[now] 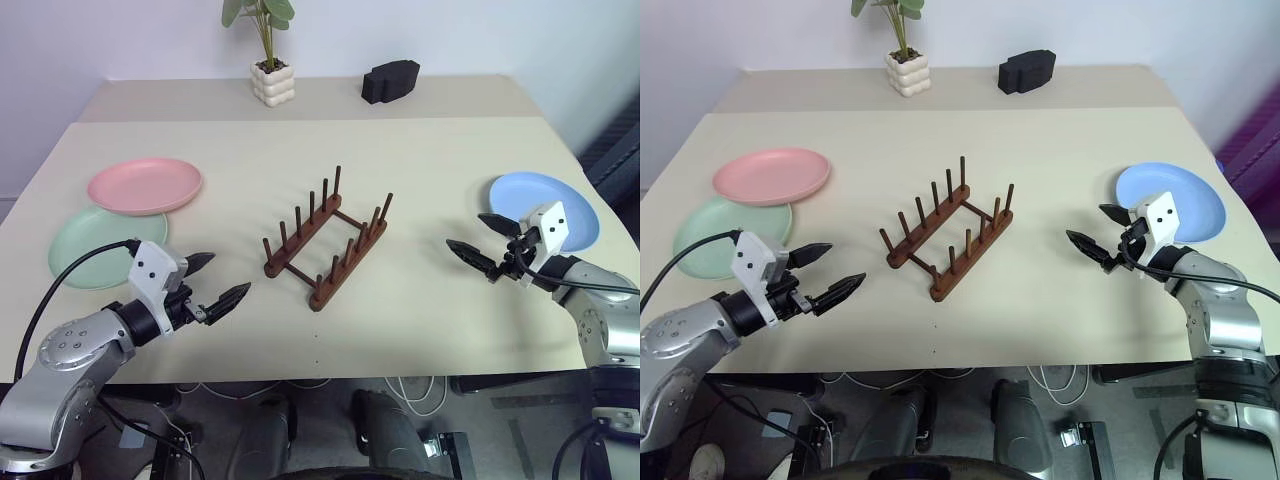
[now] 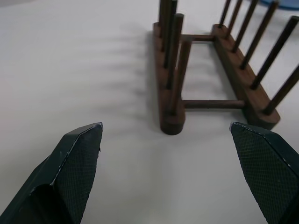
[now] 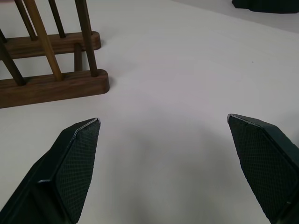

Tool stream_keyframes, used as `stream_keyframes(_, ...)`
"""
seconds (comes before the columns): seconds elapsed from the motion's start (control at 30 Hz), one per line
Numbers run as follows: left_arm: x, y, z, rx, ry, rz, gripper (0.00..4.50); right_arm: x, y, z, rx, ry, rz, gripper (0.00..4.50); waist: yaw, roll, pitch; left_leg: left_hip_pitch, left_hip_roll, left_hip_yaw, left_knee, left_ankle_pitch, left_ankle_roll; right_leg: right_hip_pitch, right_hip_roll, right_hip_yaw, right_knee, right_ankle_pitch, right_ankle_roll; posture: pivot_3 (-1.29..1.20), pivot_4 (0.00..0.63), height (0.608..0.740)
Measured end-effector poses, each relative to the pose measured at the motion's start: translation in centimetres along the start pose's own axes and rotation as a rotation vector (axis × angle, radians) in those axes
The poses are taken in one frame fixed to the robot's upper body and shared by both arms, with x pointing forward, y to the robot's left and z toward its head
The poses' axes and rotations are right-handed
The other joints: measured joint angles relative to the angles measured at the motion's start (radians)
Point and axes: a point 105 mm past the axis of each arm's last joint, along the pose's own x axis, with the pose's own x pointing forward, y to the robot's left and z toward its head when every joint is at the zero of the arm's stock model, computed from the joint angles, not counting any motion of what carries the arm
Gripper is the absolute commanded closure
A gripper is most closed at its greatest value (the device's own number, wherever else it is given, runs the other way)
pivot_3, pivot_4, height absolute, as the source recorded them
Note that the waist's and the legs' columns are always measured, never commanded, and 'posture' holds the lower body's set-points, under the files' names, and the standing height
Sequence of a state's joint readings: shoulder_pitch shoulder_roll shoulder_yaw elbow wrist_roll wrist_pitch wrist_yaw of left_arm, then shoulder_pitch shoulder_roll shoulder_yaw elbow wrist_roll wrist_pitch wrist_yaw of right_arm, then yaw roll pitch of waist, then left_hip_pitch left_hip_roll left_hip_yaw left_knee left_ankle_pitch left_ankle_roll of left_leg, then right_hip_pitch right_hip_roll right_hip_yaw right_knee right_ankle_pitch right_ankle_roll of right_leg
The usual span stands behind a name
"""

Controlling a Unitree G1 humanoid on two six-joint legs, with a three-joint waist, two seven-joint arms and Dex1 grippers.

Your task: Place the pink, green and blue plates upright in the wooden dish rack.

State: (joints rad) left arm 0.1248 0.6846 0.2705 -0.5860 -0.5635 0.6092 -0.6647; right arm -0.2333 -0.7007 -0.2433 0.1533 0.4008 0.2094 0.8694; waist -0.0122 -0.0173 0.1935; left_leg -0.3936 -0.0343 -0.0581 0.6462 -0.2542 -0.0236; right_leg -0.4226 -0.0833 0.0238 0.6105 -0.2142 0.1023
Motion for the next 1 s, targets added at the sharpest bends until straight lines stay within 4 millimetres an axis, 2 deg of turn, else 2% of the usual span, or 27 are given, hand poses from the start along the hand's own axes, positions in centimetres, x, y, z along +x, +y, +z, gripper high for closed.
stream_keyframes(0.1, 0.6, -1.4, -0.3, -0.003, 0.034, -0.115, 0.00, -0.3, 0.4, -0.3, -0.002, 0.010, 0.000, 0.04, 0.001, 0.000, 0.000, 0.000, 0.000, 0.000, 0.000, 0.000, 0.000, 0.000, 0.000, 0.000, 0.000, 0.000, 0.000, 0.00, 0.150, 0.730)
stream_keyframes(0.23, 2.2, -3.2, 0.5, 0.031, 0.020, -0.252, 0.00, -0.5, 0.6, -0.1, -0.013, 0.004, -0.004, 0.04, 0.002, 0.000, 0.000, 0.000, 0.000, 0.000, 0.001, 0.000, 0.000, 0.001, 0.000, 0.000, 0.000, 0.000, 0.000, 0.00, 0.150, 0.730)
stream_keyframes(0.4, 3.9, -4.6, 0.1, 0.024, 0.037, -0.341, 0.00, -0.7, 0.7, -0.7, -0.006, 0.012, -0.010, 0.04, -0.002, 0.000, 0.000, 0.000, 0.000, 0.000, 0.000, 0.000, 0.000, 0.001, 0.000, 0.000, 0.000, 0.000, 0.000, 0.00, 0.150, 0.730)
stream_keyframes(0.57, 6.1, -7.1, -2.2, -0.020, 0.103, -0.408, 0.00, -1.0, 0.1, -1.4, 0.000, 0.010, -0.025, 0.04, 0.000, 0.000, 0.000, 0.000, -0.001, 0.001, 0.001, 0.000, 0.000, 0.001, 0.000, 0.000, 0.001, 0.000, 0.000, 0.00, 0.150, 0.730)
stream_keyframes(0.67, 7.2, -7.4, -3.0, -0.027, 0.120, -0.387, 0.00, -1.1, 0.1, -1.7, 0.001, 0.002, -0.026, 0.04, 0.000, 0.000, 0.000, 0.001, -0.001, 0.001, 0.001, 0.000, 0.000, 0.001, 0.000, 0.000, 0.001, 0.000, 0.000, 0.00, 0.150, 0.730)
stream_keyframes(0.77, 8.1, -6.9, -3.6, -0.023, 0.127, -0.337, 0.00, -1.2, 0.1, -1.8, -0.002, -0.002, -0.026, 0.04, -0.001, 0.000, 0.000, 0.001, -0.001, 0.000, 0.001, 0.000, 0.000, 0.001, 0.001, 0.000, 0.002, 0.000, 0.000, 0.00, 0.150, 0.730)
stream_keyframes(0.97, 9.4, -7.3, -3.8, -0.027, 0.078, -0.318, 0.00, -1.3, -0.1, -2.1, -0.003, -0.005, -0.033, 0.04, 0.005, 0.003, -0.001, 0.003, -0.001, 0.000, 0.003, 0.000, 0.000, 0.005, 0.000, 0.000, 0.001, 0.000, 0.000, 0.00, 0.150, 0.730)
stream_keyframes(1.0, 9.6, -7.4, -3.8, -0.031, 0.071, -0.314, 0.26, -1.3, -0.1, -2.1, -0.003, -0.006, -0.033, 0.01, 0.006, 0.003, -0.001, 0.003, -0.001, 0.000, 0.003, 0.000, 0.000, 0.006, 0.000, 0.000, 0.001, 0.000, 0.001, 0.00, 0.150, 0.730)
